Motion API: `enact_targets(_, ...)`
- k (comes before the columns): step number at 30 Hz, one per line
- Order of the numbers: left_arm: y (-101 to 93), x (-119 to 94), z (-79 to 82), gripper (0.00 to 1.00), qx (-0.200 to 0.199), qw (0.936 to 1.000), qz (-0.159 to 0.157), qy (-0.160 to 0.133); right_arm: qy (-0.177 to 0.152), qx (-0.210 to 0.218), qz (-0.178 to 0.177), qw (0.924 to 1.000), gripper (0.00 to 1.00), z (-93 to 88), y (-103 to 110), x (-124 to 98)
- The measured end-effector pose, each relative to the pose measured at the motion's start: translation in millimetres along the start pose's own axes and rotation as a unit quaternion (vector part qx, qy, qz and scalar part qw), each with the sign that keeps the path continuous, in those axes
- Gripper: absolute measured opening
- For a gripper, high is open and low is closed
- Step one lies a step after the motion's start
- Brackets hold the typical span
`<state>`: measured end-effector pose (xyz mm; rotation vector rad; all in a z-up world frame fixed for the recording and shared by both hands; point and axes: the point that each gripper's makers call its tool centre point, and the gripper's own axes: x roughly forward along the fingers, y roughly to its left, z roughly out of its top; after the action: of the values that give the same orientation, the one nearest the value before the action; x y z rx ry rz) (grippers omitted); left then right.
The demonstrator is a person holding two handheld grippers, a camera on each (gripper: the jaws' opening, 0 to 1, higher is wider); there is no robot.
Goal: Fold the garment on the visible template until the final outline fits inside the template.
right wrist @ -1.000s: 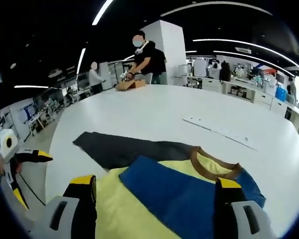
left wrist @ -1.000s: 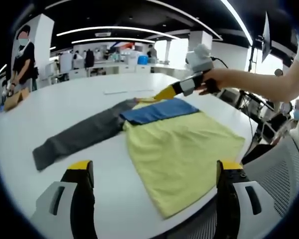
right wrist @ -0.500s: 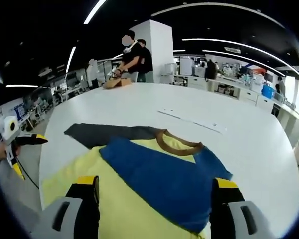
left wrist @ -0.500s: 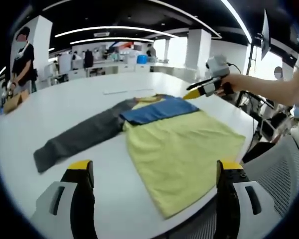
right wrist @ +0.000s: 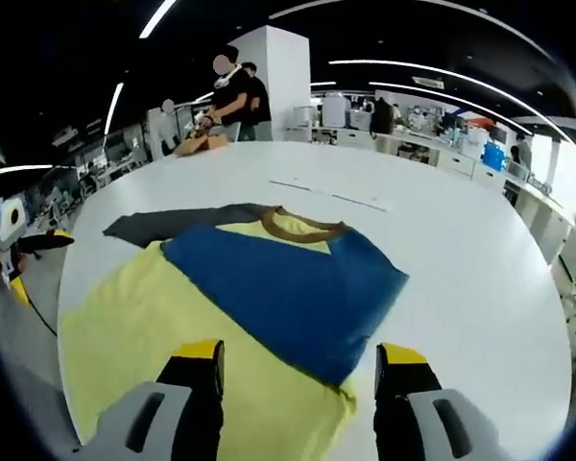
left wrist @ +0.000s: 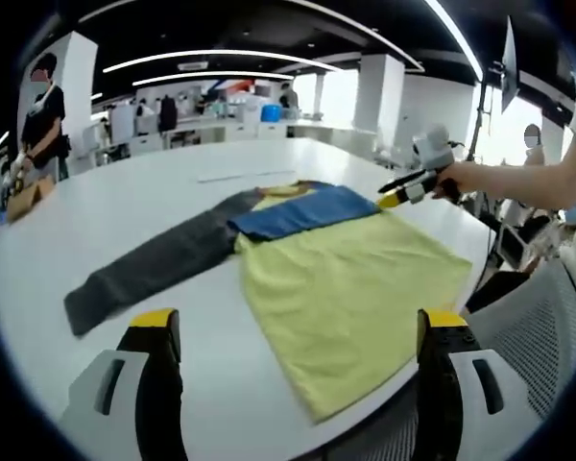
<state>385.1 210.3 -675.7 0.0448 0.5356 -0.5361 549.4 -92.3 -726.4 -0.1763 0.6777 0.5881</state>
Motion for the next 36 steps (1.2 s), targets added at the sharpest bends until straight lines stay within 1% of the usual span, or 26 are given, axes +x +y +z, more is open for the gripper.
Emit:
enact_targets(2, 0.3, -0.5, -0.3, 0.99, -0.001, 1.0, 0.0, 0.001, 0.006, -0.003, -0.006, 1.0, 0.55, -6.2, -2.9, 0.2)
enact_targets(6, -0.7, -0.5, -0.5, 0.99, 0.001, 1.0, -0.001, 0.002, 0.01, -0.014, -0.021, 0.9996, 0.39, -16.1, -10.5, 0.7)
enact_targets(9, -1.0, -0.7, 0.1, 0.99, 0.001, 1.0, -0.001, 0.002, 0.013, -0.015, -0.03, 0.9994, 0.31, -23.6, -15.6, 3.2)
enact_targets(14, -0.5, -3.7, 2.5, 0.99, 0.001, 1.0, 0.002, -0.002, 0.02, -0.003, -0.035, 0.9992, 0.26, -32.7, -17.8, 5.4)
enact_targets(20, -3.2, -2.2, -0.7, 0.99, 0.003, 1.0, 0.0, 0.003, 0.012, 0.009, -0.035, 0.9993, 0.21, -32.2, -17.9, 3.8)
enact_targets(22, -4.5, -1.6, -0.2, 0.99, 0.001, 1.0, -0.001, 0.002, 0.011, 0.004, -0.041, 0.9991, 0.15, -31.9, -20.1, 3.2)
enact_targets(24, -4.7, -0.9, -0.2, 0.99, 0.001, 1.0, -0.002, 0.002, 0.01, 0.01, -0.043, 0.999, 0.08, -32.2, -22.4, 2.7)
enact_targets(27, -4.7, -0.7, -0.2, 0.99, 0.004, 1.0, -0.003, 0.005, 0.005, 0.021, -0.052, 0.9984, 0.03, -31.3, -29.3, 1.3)
enact_targets(30, -4.0, -0.7, 0.7, 0.99, 0.004, 1.0, -0.002, 0.004, 0.004, 0.028, -0.058, 0.9979, 0.0, -32.4, -33.4, 0.5)
enact_targets(36, -3.9, 0.3, -1.8, 0.99, 0.002, 0.9999, -0.002, 0.01, 0.002, 0.037, -0.06, 0.9975, 0.0, -34.2, -35.8, -0.4)
